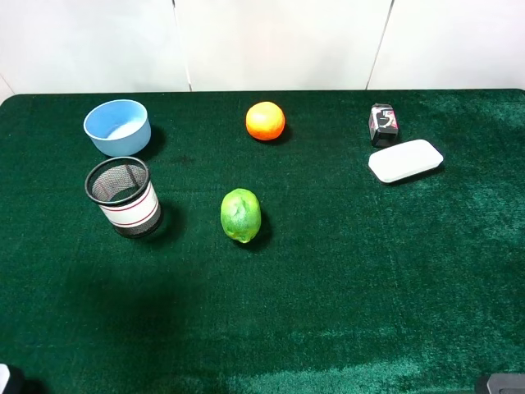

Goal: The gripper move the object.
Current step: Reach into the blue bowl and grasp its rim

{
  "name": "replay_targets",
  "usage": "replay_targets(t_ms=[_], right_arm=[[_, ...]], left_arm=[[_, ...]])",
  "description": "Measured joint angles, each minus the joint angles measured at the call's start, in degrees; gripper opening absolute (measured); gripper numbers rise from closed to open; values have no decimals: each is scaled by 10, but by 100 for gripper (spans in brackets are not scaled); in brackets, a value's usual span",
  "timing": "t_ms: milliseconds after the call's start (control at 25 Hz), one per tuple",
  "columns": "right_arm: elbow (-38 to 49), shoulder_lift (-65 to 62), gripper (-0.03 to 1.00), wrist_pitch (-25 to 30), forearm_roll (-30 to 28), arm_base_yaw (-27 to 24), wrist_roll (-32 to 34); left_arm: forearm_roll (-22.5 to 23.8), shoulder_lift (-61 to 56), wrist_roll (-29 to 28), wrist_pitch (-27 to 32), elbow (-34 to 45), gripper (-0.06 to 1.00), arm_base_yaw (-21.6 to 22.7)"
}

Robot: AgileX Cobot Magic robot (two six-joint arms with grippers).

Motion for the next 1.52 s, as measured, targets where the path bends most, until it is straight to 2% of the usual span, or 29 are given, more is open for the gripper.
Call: replay_targets(t_ms=[400,600,1080,1520], right_arm=[[0,0,69,0,0,0,0],[0,0,69,0,0,0,0],[0,0,69,0,0,0,0],[0,0,69,0,0,0,0]], left_arm=[[0,124,25,-87,-5,95,0],[-1,185,45,-106,-38,95,-2],[-1,375,51,-139,-173,95,-70],[-3,508,52,-203,-222,95,-116]])
